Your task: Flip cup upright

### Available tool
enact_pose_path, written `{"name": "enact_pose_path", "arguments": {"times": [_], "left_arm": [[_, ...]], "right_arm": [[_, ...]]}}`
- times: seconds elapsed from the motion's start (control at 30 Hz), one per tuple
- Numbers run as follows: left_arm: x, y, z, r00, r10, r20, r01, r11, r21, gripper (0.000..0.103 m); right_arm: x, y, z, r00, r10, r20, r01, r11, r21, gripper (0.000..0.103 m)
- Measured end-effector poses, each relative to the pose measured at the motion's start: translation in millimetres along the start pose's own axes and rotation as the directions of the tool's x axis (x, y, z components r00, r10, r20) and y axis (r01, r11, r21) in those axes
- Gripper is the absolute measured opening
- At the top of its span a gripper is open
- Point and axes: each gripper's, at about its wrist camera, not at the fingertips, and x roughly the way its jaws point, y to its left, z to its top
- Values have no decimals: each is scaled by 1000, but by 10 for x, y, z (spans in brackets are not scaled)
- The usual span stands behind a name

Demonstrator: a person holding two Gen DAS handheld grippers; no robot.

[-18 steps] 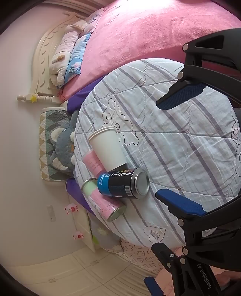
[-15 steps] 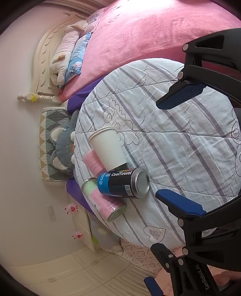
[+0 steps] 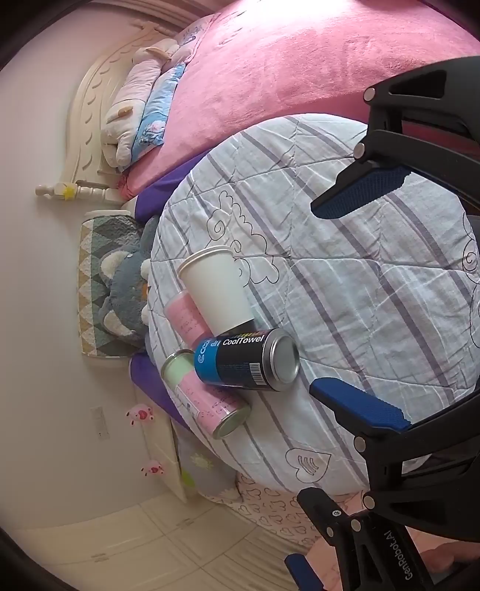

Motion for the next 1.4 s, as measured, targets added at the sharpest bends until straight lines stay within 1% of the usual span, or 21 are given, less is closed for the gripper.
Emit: {"name": "enact_pose_path", "arguments": {"times": [1.4], "left_arm": [[2,62,-4,1000,0,-1,0,1000,-3,103]], "right_arm": [[41,34,27,1000,-8,-2,8,1000,-14,89]]}}
